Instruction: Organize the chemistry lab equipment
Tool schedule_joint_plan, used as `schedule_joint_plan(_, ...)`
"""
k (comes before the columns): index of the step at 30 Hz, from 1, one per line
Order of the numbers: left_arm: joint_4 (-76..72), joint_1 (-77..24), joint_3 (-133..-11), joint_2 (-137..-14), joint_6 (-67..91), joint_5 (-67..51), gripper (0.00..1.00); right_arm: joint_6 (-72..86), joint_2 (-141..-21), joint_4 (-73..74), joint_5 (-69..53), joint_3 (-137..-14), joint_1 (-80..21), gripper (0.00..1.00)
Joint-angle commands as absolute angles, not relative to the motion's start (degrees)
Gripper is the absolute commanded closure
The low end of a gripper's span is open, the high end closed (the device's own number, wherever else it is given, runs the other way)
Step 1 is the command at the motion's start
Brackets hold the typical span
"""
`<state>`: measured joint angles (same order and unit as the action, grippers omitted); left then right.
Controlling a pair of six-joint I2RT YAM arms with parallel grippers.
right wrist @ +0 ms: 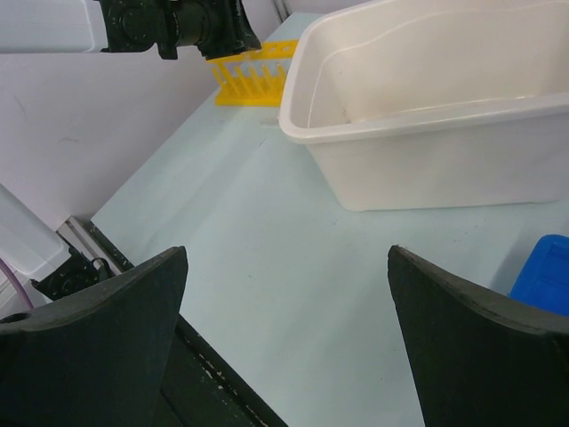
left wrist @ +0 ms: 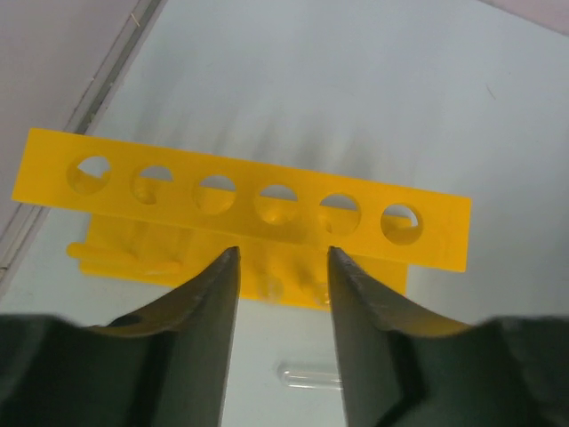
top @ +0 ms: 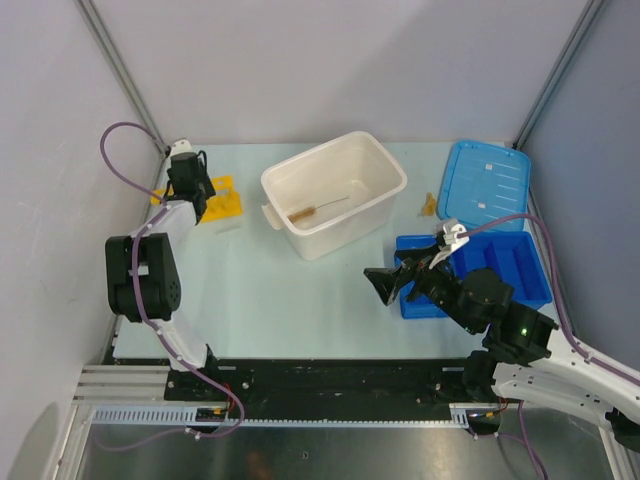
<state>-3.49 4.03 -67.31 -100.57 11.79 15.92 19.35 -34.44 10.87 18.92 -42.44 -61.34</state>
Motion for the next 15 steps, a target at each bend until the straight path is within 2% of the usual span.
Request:
schedule_joint_plan(1,-3.69,4.28,-68.96,-99.0,13.71,14.81,0.45,19.42,-33.6,9.6,20.57,-42.63,-61.52,0.01)
schedule_joint_plan(3,-2.42,4.3,-69.34,-97.11,15.31,14.76,0.35,19.42,-33.45,9.72,20.65,-42.63,-61.5,0.01)
schedule_joint_plan(6,3.98,4.31,-71.61,-93.98,19.43,15.5,0.28,19.58,-33.4,9.89,20.69,-42.63,-61.51,0.01)
schedule_joint_plan(9,10.5,4.24,-72.45,-90.0,25.04,17.35,0.27,20.01,-33.48,10.25,20.81,-42.63,-61.52,0.01)
schedule_joint_plan(15,16.8,4.21,-65.31,-81.62,40.34,18.68,0.32,20.32,-32.79,11.01,20.72,-42.63,-61.52,0.01)
